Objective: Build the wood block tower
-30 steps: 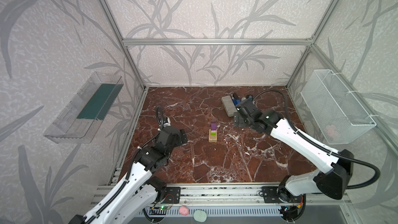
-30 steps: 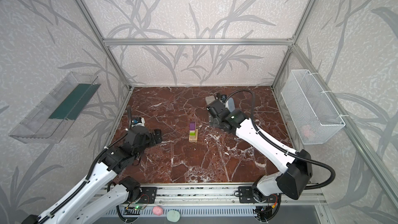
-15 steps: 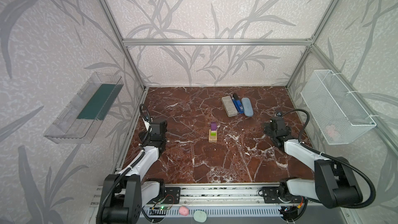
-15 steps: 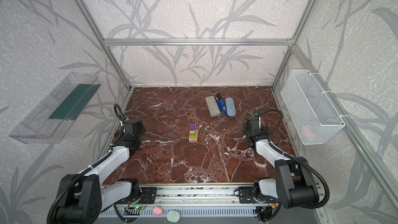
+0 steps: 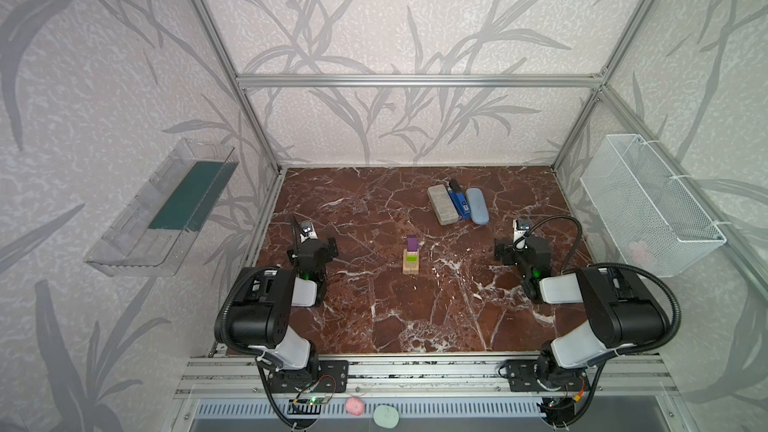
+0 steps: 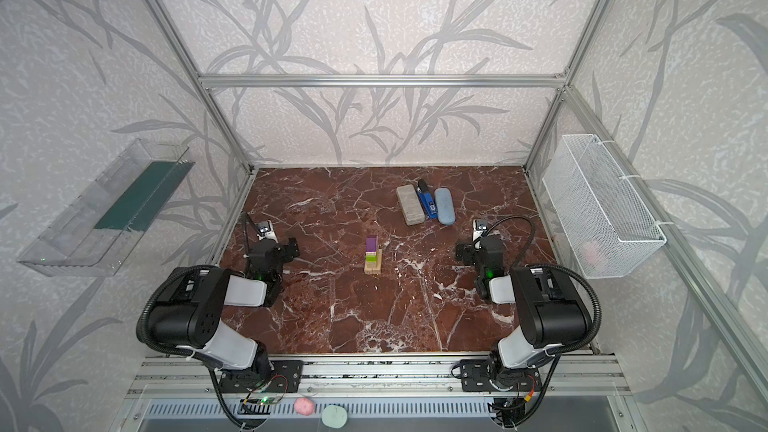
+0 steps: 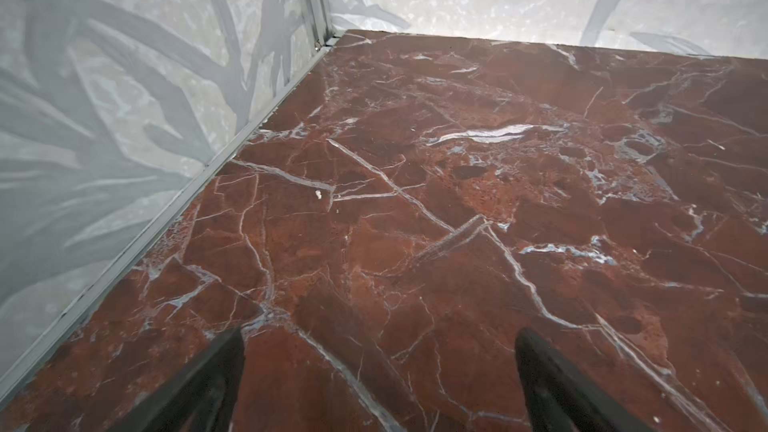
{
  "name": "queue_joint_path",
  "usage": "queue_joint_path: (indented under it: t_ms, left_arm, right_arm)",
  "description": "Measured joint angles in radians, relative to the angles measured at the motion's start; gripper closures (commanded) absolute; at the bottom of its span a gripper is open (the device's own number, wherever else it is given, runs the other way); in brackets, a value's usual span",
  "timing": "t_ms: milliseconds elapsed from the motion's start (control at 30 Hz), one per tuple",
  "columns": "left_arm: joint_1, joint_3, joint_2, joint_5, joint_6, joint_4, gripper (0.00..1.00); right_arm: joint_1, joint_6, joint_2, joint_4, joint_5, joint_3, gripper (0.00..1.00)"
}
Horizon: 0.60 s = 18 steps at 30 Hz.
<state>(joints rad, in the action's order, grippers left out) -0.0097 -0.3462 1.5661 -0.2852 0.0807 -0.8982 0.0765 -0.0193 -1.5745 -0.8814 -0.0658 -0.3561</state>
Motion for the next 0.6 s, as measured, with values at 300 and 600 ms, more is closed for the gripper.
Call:
queue_joint_path:
  t_ms: [300, 600]
  left_arm:
    - [-0.006, -0.016, 0.003, -0.04, -0.003, -0.06, 0.01]
    - [-0.01, -0.016, 0.003, -0.054, -0.006, -0.067, 0.0]
  right_arm:
    - [0.016, -0.032, -0.004, -0.05, 0.015, -0.006, 0.01]
    - [0.016, -0.035, -0.004, -0.059, 0.016, -0.006, 0.01]
